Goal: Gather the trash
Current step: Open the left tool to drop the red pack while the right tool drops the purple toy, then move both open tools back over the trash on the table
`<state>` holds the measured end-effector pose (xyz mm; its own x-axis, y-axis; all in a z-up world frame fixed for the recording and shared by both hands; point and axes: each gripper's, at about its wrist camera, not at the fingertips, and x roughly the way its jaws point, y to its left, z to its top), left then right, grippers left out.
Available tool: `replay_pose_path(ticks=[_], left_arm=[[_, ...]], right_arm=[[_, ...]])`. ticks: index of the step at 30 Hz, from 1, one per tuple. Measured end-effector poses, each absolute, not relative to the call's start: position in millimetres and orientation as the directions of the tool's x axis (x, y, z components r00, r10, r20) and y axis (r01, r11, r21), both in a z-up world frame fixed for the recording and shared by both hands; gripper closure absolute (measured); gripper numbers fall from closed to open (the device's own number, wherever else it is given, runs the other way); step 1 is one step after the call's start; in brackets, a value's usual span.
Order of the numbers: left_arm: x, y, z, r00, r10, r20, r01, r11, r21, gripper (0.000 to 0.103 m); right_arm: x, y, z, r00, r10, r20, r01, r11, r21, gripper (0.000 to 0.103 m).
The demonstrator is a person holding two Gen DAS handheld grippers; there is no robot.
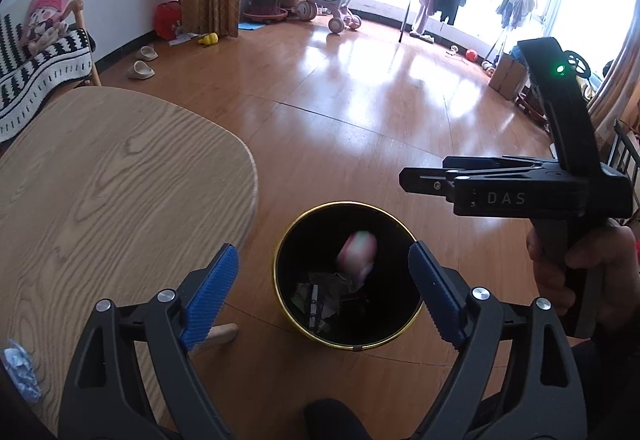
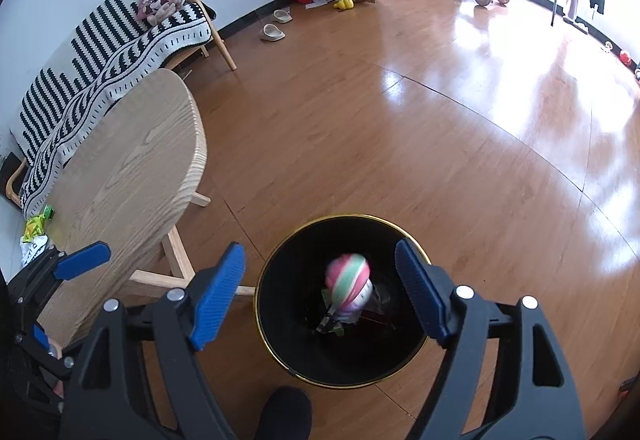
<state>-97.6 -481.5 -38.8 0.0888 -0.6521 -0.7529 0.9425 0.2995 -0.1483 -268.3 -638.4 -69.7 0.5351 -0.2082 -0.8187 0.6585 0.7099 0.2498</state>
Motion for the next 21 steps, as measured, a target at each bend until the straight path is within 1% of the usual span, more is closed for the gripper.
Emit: replay_pose_path(ticks=[3,6,11,17,21], left_arm=[[-92.5,-469.6,-31.4,0.100,-0.663,-0.742,0.940,0.308,-0.148,0.018],[-84.1,-449.0,-18.9,0.132,-0.675,-0.726,0.932,0.333,-0.141,0.014],[-60.8,-402.8,1.8,0.205,-0.688,-0.696,0.901,0.411,-0.140,0.011],[-19.4,-310.6,17.9,0.354,-0.650,-0.672,0.823,0.558,-0.106,0.010],[15.7,-224.2,16.7,0.469,-0.572,-0.673,0.720,0.688,-0.084,0.010]], right_arm=[[-259.1,-630.2,-64.8,0.541,-0.203,-0.816,0.647,0.721,0.249,0.028],[-245.5,-622.2,-56.9,0.566,-0.186,-0.803,0.623,0.735,0.268,0.028],[-197.2,-585.6,-39.3,0.615,-0.122,-0.779,0.538,0.787,0.301,0.027],[-122.3,-515.0,-18.8,0.650,-0.018,-0.760,0.386,0.869,0.309,0.026],[-76.0,-452.1,-9.4,0.638,0.051,-0.769,0.272,0.919,0.287,0.026]])
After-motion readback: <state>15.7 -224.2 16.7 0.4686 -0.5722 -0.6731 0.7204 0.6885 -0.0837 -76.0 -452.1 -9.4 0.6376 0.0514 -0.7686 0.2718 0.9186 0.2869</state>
